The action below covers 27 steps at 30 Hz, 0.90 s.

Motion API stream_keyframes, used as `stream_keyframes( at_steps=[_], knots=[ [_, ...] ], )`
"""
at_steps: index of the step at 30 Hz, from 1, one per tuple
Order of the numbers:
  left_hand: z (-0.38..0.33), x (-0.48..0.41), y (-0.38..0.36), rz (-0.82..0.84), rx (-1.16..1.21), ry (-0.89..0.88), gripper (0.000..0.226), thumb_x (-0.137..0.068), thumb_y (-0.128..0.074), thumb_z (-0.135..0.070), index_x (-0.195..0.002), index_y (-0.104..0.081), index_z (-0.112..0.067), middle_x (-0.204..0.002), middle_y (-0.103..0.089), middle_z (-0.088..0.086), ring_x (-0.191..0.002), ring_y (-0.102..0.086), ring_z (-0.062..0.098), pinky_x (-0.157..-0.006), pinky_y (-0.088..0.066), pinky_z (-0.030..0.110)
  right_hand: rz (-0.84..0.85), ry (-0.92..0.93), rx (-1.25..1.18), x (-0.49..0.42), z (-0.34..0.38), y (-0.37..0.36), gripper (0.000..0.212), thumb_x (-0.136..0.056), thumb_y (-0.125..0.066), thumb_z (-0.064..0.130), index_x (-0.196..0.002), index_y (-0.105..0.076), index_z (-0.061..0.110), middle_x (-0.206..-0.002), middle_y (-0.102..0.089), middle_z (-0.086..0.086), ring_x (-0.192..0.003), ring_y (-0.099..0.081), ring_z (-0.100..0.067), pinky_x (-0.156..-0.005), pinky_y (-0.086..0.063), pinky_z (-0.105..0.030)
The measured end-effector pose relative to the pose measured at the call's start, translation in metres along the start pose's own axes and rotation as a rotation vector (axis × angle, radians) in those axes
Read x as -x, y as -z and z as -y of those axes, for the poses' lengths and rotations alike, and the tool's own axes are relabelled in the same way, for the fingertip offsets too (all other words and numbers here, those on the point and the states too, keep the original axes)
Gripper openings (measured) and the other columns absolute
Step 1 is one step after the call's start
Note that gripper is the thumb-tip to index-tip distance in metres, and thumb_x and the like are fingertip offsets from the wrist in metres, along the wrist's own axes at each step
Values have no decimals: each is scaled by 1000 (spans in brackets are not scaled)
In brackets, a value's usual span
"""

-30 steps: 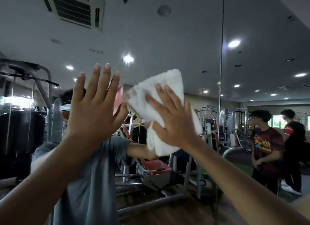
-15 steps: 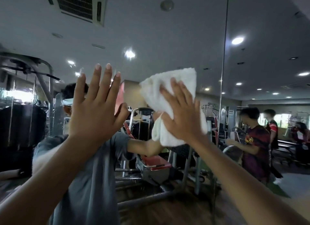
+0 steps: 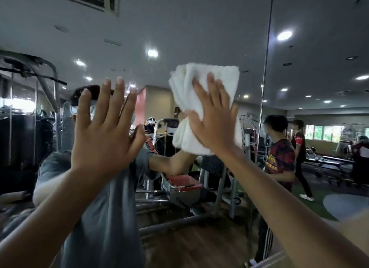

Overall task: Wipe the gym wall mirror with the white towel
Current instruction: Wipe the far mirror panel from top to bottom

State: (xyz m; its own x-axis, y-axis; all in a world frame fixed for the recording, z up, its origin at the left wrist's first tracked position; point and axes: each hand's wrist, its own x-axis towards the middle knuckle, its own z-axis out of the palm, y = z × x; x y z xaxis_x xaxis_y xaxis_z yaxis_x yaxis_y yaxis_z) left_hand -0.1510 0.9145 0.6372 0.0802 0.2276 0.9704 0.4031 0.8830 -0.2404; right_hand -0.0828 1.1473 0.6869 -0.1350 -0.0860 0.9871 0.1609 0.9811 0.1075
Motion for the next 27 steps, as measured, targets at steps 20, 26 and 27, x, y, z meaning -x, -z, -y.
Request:
stream_keyframes(
  at_steps=[20,26,27],
  knots=[
    [-2,12,-1,-19,14,2,66,-104,-27,-43,-157,-26,-4,-165,-18,18,-153,-15,34,-121,-16,59,-54,-134,-37,1,56,-6,70,-91,-33,51,-156,-31,29,-166,-20,-5,-152,-17,-25,-110,-22,-58],
    [-2,16,1,25,31,13,68,-103,-27,-45,-158,-22,-6,-166,-14,16,-154,-10,32,-123,-10,56,41,189,-6,56,14,-3,67,-91,-39,53,-153,-27,31,-164,-26,-7,-150,-20,-23,-111,-23,-54],
    [-3,16,1,34,32,20,69,-102,-27,-45,-158,-21,-6,-166,-13,17,-154,-10,32,-123,-9,56,33,101,-13,47,8,-2,67,-90,-39,51,-154,-28,32,-164,-24,-6,-149,-19,-23,-111,-20,-53]
  ],
)
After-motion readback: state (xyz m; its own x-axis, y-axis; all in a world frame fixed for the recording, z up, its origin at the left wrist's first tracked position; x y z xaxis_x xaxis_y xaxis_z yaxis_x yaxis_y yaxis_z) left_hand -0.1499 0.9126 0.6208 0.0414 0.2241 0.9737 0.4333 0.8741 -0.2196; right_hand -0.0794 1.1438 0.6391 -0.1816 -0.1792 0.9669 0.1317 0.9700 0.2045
